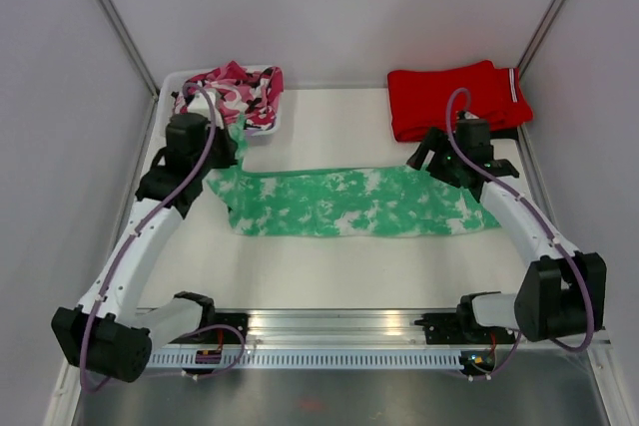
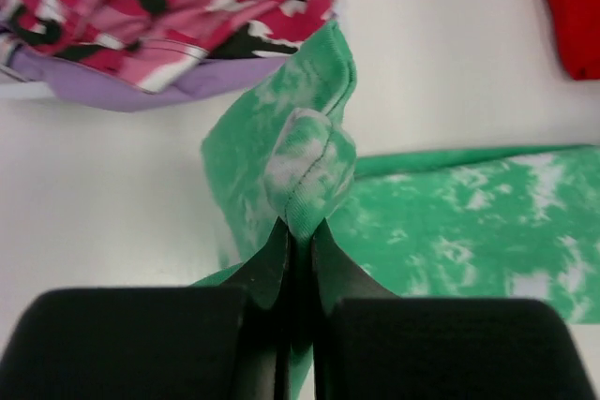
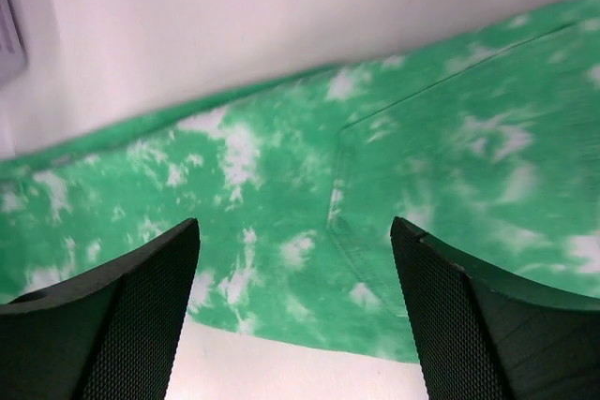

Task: Fold and stack the trousers
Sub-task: Fold the trousers

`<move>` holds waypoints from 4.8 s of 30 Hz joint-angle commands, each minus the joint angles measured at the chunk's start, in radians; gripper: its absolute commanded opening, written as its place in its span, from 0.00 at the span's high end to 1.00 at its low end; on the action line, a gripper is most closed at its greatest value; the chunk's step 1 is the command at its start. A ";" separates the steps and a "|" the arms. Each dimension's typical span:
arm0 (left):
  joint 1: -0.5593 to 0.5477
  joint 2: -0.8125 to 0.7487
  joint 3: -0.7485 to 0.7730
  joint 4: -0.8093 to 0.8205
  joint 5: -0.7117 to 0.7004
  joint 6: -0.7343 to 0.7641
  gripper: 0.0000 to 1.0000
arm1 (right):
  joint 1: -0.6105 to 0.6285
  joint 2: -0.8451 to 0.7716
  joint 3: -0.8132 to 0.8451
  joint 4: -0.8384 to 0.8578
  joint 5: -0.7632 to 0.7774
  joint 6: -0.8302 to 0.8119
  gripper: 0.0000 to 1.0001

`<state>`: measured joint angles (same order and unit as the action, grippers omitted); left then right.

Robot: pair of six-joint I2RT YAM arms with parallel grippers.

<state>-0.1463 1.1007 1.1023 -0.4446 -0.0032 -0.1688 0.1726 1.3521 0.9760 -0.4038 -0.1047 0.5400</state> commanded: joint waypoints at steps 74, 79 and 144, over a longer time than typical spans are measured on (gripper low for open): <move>-0.927 0.711 0.111 0.245 -0.169 -0.673 0.41 | 0.067 0.073 -0.229 0.319 -0.231 0.052 0.30; -0.963 0.700 0.062 0.241 -0.188 -0.709 0.44 | 0.065 0.091 -0.237 0.336 -0.216 0.058 0.30; -0.857 0.616 0.185 0.211 -0.420 -0.475 0.98 | 0.140 0.223 -0.056 0.439 -0.093 0.088 1.00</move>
<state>-1.0008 1.8229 1.2930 -0.2562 -0.3752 -0.6449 0.3168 1.5707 0.8276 -0.0090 -0.2283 0.6537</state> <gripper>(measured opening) 0.035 0.010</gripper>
